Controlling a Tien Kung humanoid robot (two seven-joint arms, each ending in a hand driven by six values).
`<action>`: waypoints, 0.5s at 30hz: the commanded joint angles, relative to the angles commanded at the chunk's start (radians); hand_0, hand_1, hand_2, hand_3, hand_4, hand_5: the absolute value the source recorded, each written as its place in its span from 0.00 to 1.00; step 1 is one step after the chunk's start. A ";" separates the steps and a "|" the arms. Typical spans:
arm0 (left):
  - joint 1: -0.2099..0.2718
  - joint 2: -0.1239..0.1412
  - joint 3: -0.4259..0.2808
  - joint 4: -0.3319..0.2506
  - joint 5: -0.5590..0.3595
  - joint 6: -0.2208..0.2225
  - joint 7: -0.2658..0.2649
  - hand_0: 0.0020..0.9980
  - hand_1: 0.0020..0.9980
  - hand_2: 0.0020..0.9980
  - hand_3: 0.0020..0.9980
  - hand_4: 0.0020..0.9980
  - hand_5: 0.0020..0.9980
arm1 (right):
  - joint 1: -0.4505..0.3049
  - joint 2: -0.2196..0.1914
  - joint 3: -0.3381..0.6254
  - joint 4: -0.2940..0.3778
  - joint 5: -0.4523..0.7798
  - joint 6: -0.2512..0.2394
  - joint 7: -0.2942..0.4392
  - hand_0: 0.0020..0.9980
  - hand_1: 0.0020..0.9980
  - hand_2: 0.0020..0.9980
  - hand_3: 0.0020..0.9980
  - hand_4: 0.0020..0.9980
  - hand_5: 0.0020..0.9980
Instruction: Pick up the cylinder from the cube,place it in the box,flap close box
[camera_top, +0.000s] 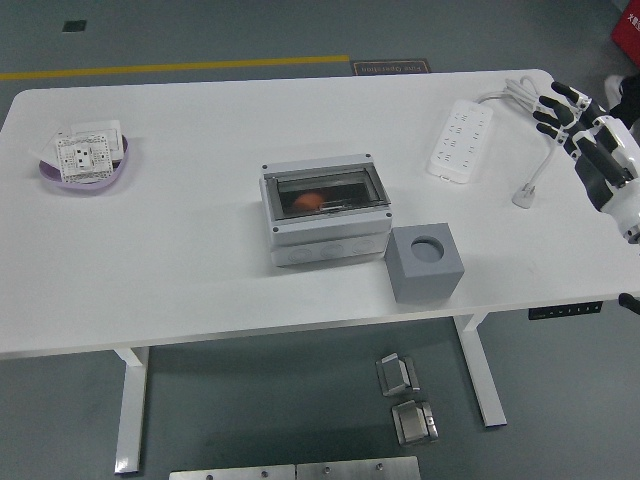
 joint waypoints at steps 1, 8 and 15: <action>-0.001 0.000 0.003 0.000 -0.003 0.000 0.000 0.69 0.65 0.54 0.60 0.63 0.28 | 0.000 -0.001 0.002 0.000 -0.001 0.000 0.000 0.88 0.82 0.85 0.91 0.83 0.57; -0.001 0.000 0.023 0.001 -0.024 0.000 0.000 0.69 0.65 0.54 0.60 0.63 0.28 | -0.004 -0.001 0.014 -0.002 -0.014 -0.005 0.002 0.87 0.82 0.85 0.91 0.83 0.57; -0.001 0.001 0.035 0.002 -0.037 0.001 0.000 0.69 0.65 0.55 0.61 0.63 0.28 | -0.008 0.000 0.018 -0.007 -0.018 -0.010 0.004 0.87 0.82 0.85 0.91 0.83 0.57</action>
